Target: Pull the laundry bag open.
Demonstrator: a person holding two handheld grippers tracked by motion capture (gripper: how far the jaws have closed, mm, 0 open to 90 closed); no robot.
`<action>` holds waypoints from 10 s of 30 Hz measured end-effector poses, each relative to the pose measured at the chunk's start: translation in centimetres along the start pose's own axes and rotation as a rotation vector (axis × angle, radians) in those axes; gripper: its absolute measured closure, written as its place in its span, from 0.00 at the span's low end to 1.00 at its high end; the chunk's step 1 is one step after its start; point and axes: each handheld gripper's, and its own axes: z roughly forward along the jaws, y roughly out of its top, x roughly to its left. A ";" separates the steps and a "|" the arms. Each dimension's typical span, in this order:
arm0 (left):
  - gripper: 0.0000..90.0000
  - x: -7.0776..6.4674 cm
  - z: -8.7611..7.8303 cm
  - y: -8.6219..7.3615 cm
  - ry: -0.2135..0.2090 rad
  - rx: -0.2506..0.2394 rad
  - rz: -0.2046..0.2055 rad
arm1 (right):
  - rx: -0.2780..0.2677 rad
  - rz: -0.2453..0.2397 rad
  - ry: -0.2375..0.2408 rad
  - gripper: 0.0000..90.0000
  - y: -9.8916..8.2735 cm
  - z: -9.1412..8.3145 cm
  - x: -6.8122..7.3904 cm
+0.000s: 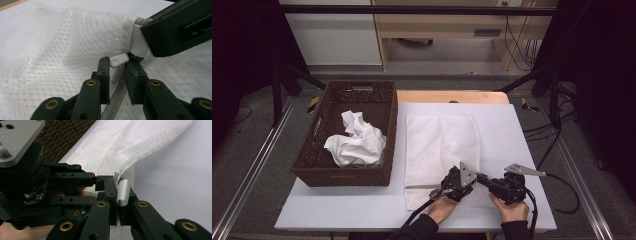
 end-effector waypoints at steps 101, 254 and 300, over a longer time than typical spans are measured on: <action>0.86 -1.2 -0.4 -0.5 0.008 0.005 0.119 | 0.006 0.019 -0.034 0.97 -0.3 0.1 -0.4; 0.95 3.9 -6.6 -3.6 0.037 0.247 0.204 | -0.069 0.042 -0.101 0.97 0.0 -1.3 -1.7; 0.95 9.1 -15.6 -9.2 0.070 0.357 0.142 | -0.077 0.033 -0.128 0.97 0.1 -1.4 -2.0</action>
